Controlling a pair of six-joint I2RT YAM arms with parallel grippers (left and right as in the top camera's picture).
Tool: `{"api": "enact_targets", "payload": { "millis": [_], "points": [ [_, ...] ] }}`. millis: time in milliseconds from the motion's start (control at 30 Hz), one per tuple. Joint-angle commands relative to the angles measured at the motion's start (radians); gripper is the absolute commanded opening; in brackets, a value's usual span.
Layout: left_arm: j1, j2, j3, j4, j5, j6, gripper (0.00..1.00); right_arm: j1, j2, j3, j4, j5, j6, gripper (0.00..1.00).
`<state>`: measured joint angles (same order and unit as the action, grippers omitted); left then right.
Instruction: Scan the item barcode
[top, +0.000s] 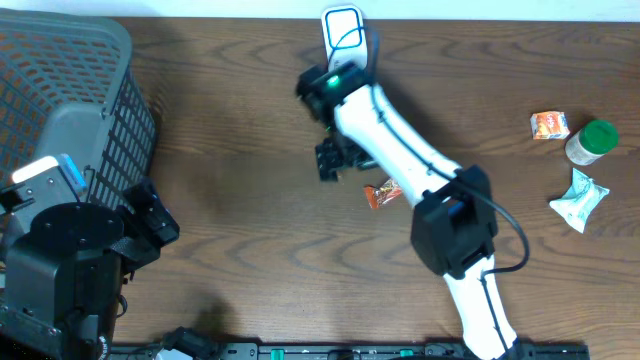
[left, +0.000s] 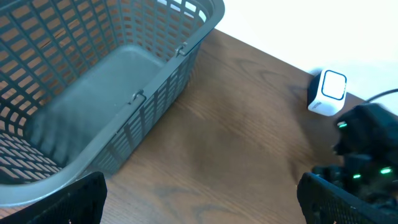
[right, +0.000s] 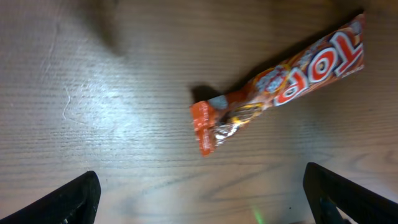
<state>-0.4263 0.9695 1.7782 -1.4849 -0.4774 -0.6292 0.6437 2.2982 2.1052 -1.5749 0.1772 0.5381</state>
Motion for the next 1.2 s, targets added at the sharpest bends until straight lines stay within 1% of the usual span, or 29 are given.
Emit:
{"api": "enact_targets", "payload": {
  "millis": [0, 133, 267, 333, 433, 567, 633, 733, 767, 800, 867, 900, 933, 1000, 1033, 1167],
  "points": [
    [0.005, 0.003, 0.006, -0.003, -0.010, -0.004, 0.98, 0.081, 0.011, -0.059, 0.040, 0.138, 0.078, 0.99],
    [0.005, 0.003, 0.006, -0.003, -0.010, -0.004, 0.98, 0.144, 0.011, -0.152, 0.125, 0.178, 0.079, 0.99],
    [0.005, 0.003, 0.006, -0.003, -0.010, -0.004, 0.98, 0.177, 0.011, -0.247, 0.168, 0.210, 0.080, 0.99],
    [0.005, 0.003, 0.006, -0.003, -0.010, -0.004, 0.98, 0.187, 0.011, -0.291, 0.174, 0.268, 0.109, 0.99],
    [0.005, 0.003, 0.006, -0.003, -0.010, -0.004, 0.98, 0.189, 0.011, -0.352, 0.177, 0.369, 0.149, 0.99],
    [0.005, 0.003, 0.006, -0.003, -0.010, -0.004, 0.98, 0.181, 0.011, -0.428, 0.216, 0.452, 0.149, 0.99],
    [0.005, 0.003, 0.006, -0.003, -0.010, -0.004, 0.98, 0.165, 0.011, -0.471, 0.266, 0.493, 0.145, 0.99],
    [0.005, 0.003, 0.006, -0.003, -0.010, -0.004, 0.98, 0.139, 0.011, -0.508, 0.328, 0.502, 0.106, 0.99],
    [0.005, 0.003, 0.006, -0.003, -0.010, -0.004, 0.98, 0.131, 0.011, -0.520, 0.346, 0.501, 0.095, 0.95],
    [0.005, 0.003, 0.006, -0.003, -0.010, -0.004, 0.98, 0.123, 0.011, -0.531, 0.364, 0.502, 0.089, 0.87],
    [0.005, 0.003, 0.006, -0.003, -0.010, -0.004, 0.98, 0.108, 0.011, -0.549, 0.388, 0.502, 0.084, 0.49],
    [0.005, 0.003, 0.006, -0.003, -0.010, -0.004, 0.98, 0.103, 0.011, -0.554, 0.392, 0.501, 0.085, 0.36],
    [0.005, 0.003, 0.006, -0.003, -0.010, -0.004, 0.98, 0.097, 0.011, -0.557, 0.396, 0.501, 0.085, 0.29],
    [0.005, 0.003, 0.006, -0.003, -0.010, -0.004, 0.98, 0.087, 0.011, -0.557, 0.396, 0.501, 0.085, 0.08],
    [0.005, 0.003, 0.006, -0.003, -0.010, -0.004, 0.98, 0.082, 0.011, -0.557, 0.395, 0.502, 0.085, 0.01],
    [0.005, 0.003, 0.006, -0.003, -0.010, -0.004, 0.98, 0.084, 0.011, -0.555, 0.390, 0.502, 0.066, 0.01]
  ]
}}
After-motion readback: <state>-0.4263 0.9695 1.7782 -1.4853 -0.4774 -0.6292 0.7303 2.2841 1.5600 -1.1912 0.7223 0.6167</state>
